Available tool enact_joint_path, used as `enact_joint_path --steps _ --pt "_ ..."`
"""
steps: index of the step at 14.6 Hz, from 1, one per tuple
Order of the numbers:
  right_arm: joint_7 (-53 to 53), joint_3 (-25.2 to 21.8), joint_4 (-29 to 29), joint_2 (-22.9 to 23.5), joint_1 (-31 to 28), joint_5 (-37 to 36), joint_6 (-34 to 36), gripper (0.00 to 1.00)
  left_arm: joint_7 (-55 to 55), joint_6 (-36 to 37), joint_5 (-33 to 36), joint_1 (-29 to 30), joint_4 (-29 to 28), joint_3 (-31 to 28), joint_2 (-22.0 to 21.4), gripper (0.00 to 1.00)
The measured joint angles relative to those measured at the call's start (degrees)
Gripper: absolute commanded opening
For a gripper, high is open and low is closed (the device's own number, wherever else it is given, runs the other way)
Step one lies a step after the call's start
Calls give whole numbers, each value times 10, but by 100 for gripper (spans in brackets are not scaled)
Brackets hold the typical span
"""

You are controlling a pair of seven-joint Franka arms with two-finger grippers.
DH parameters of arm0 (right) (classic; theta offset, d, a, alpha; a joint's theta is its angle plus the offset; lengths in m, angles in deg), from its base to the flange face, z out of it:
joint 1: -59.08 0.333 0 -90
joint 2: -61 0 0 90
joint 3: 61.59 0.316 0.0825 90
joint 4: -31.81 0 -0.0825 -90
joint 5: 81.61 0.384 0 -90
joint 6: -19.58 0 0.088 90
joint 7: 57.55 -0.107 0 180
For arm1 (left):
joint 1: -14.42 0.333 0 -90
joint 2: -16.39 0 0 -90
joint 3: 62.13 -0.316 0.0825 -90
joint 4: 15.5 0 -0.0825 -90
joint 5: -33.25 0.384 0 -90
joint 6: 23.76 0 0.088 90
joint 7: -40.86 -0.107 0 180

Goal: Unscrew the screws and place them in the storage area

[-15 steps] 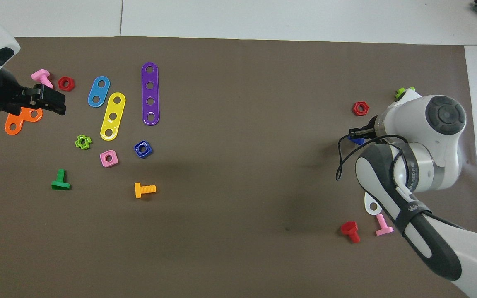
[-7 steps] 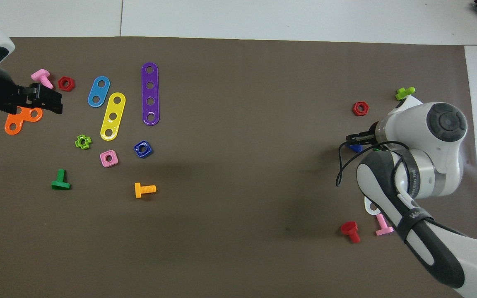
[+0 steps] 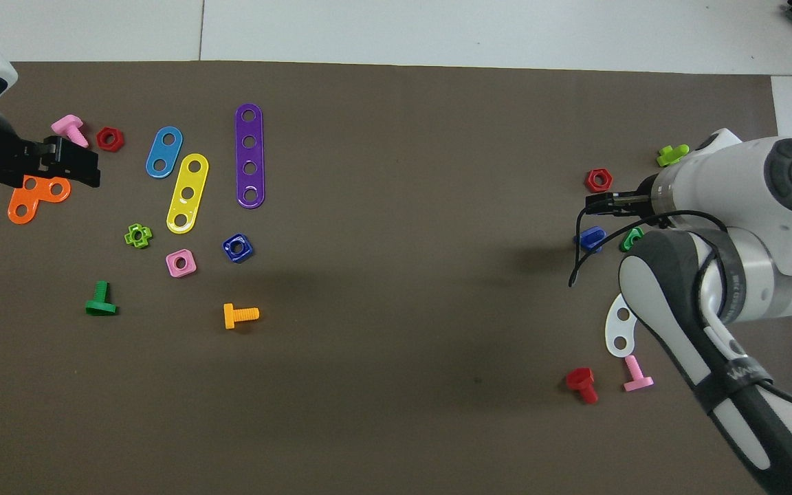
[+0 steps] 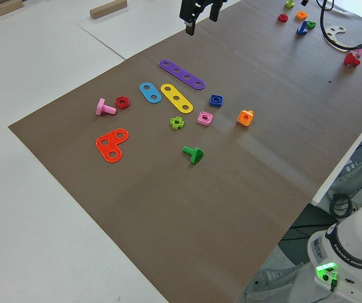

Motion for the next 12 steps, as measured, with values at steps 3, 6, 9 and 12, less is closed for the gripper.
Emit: enact_joint_path --steps 3,6,9,12 --pt "-8 -1 20 -57 -13 0 96 100 0 0 0 -1 0 1 -4 100" --pt "-8 -1 76 -93 -20 0 224 100 0 0 0 -1 -2 1 -11 100" --pt "-8 -3 156 -98 -20 0 340 100 0 -3 0 0 -11 -1 -16 100" --pt "-8 -8 167 -97 -25 0 361 100 0 -5 0 3 -16 -6 -19 100"
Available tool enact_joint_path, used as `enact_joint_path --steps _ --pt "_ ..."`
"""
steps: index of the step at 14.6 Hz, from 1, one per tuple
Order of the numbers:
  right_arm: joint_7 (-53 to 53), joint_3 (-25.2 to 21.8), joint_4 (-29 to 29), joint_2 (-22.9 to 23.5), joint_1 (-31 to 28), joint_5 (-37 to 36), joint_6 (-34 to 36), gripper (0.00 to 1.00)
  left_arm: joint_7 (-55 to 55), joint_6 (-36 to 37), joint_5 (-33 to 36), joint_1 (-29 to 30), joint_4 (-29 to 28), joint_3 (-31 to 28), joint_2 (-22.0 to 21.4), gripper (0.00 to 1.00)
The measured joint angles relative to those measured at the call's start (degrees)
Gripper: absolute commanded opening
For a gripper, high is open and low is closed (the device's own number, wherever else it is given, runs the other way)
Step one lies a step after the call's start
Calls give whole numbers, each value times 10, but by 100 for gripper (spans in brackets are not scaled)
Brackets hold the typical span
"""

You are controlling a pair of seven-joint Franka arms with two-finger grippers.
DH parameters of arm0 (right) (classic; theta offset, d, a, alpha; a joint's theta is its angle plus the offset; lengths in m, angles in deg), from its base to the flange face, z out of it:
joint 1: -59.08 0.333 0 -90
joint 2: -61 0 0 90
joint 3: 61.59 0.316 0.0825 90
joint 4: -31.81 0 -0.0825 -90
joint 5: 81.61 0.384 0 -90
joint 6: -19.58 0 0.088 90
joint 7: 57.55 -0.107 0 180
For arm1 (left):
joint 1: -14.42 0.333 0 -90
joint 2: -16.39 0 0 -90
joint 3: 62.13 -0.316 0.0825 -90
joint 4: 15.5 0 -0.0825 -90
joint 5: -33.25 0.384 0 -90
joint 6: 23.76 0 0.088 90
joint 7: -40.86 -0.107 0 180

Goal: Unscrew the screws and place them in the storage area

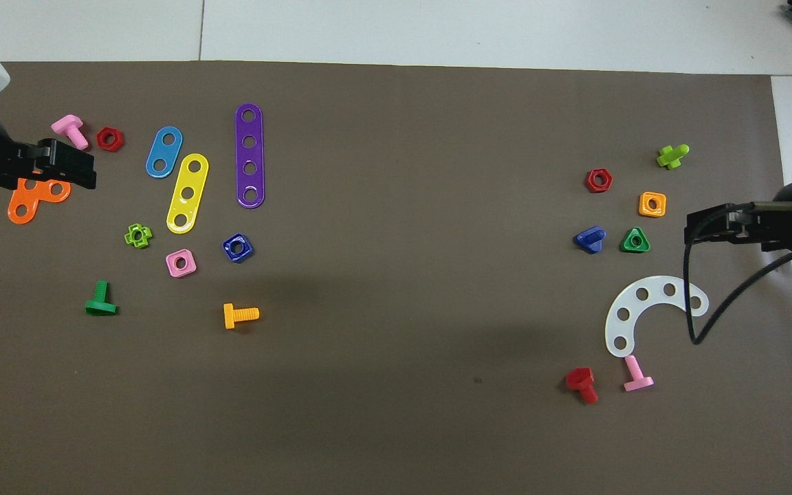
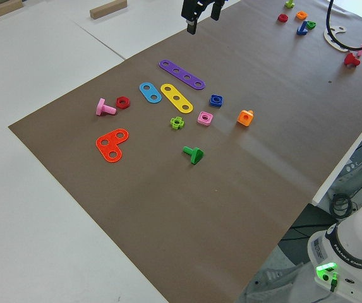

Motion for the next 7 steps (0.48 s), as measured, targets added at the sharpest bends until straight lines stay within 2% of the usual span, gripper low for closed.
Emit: enact_joint_path --steps 7 --pt "0 4 25 4 -2 0 37 100 0 -2 0 4 -2 1 -4 100"
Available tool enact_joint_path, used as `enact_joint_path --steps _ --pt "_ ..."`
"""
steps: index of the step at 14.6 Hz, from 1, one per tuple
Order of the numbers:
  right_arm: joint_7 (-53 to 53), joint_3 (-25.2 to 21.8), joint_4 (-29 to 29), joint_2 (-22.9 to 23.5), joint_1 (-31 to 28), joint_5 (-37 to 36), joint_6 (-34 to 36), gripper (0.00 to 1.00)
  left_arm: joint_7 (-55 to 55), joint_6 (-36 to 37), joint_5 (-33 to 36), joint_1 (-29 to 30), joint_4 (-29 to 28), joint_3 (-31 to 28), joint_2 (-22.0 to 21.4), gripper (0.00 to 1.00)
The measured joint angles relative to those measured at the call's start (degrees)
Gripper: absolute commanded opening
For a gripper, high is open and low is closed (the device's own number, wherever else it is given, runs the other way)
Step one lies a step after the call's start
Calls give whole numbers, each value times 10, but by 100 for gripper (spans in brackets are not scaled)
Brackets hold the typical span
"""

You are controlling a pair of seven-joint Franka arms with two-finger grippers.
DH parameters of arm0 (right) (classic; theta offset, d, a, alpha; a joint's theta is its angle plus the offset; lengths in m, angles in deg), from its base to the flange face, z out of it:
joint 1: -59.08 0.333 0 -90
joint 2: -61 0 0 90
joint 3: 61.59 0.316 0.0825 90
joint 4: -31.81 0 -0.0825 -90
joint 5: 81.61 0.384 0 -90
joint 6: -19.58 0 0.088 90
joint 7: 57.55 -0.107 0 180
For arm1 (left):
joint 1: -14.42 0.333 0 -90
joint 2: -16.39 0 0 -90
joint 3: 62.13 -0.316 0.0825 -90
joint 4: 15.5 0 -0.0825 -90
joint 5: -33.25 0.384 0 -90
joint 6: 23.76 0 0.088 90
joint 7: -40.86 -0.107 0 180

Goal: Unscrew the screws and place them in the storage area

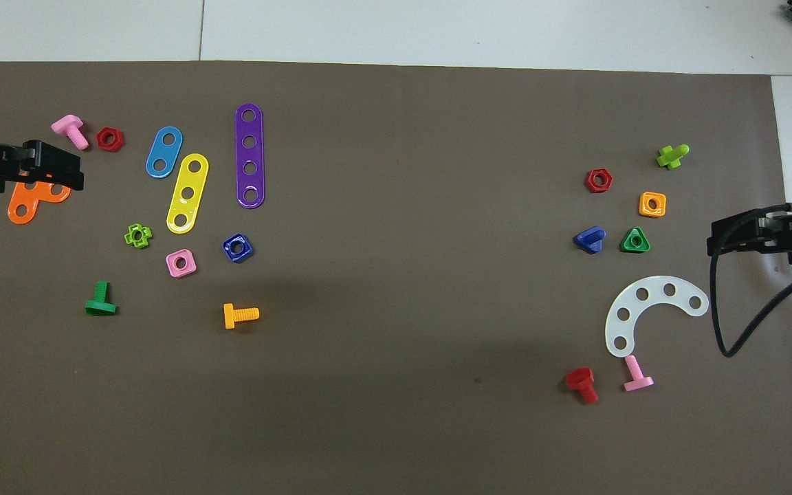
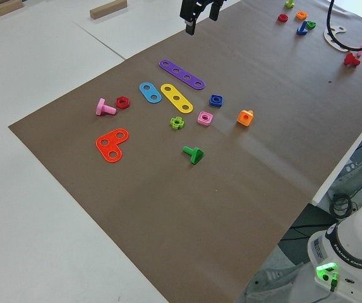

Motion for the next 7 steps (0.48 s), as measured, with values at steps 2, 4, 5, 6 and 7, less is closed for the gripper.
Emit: enact_joint_path --steps 2,4,5,6,7 --pt "0 0 1 1 0 0 0 100 0 -2 0 0 0 0 0 100" --pt "0 0 2 2 0 0 0 100 0 -4 0 0 -1 0 0 100" --pt "0 0 2 3 0 0 0 100 0 -5 0 0 -2 0 0 100" --pt "0 0 3 3 0 0 0 100 0 -6 0 0 -2 0 0 100" --pt "0 0 3 3 0 0 0 100 0 -6 0 1 -3 0 0 100"
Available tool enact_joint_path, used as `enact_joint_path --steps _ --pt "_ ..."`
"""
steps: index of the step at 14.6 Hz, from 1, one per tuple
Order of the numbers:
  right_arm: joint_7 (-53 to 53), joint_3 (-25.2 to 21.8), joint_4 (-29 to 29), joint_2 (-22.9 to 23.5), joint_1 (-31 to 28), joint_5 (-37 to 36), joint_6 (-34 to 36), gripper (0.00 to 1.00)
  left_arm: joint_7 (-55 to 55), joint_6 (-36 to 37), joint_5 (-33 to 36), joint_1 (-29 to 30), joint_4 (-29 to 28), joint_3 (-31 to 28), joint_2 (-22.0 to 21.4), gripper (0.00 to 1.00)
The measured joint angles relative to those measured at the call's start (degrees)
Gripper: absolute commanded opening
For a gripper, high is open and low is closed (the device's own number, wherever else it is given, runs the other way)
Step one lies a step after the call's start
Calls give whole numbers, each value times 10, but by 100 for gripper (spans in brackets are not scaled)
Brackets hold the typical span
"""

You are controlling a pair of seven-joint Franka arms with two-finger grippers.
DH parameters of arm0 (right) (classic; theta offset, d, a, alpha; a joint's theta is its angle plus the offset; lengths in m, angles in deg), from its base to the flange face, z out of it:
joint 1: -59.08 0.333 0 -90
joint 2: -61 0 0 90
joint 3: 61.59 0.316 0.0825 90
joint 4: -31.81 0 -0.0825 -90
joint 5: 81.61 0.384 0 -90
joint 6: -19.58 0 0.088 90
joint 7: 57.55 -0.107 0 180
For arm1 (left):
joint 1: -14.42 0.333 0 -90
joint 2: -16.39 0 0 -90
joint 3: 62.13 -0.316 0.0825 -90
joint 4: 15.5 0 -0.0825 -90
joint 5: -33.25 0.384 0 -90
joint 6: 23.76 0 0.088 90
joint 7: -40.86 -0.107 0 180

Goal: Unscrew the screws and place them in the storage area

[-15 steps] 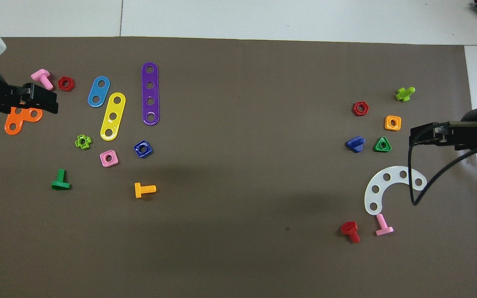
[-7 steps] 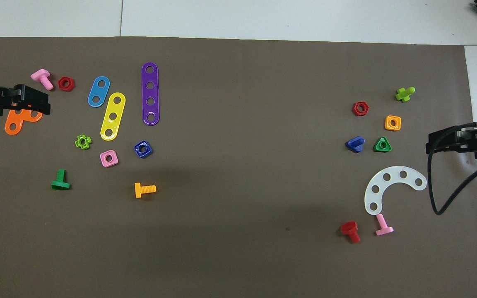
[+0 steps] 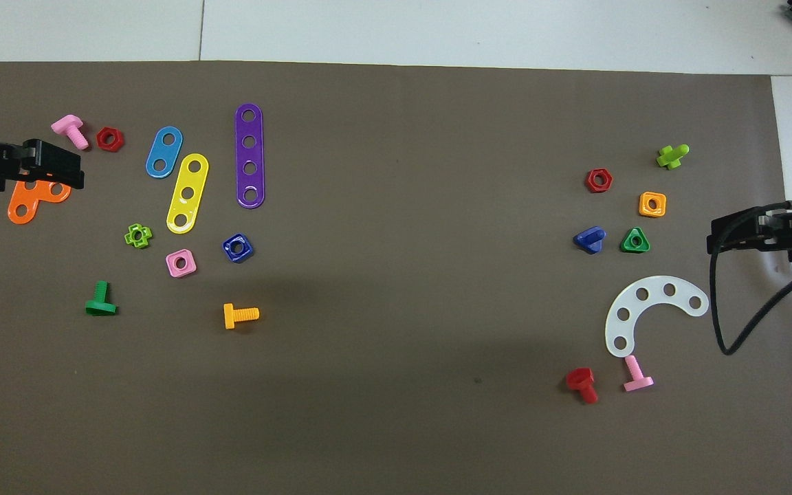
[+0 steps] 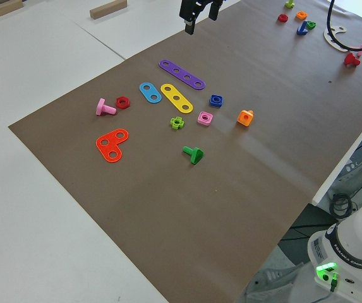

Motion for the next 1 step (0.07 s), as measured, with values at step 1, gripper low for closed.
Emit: enact_joint_path --steps 1 --pt "0 0 0 0 0 0 0 100 0 0 0 0 0 0 0 100"
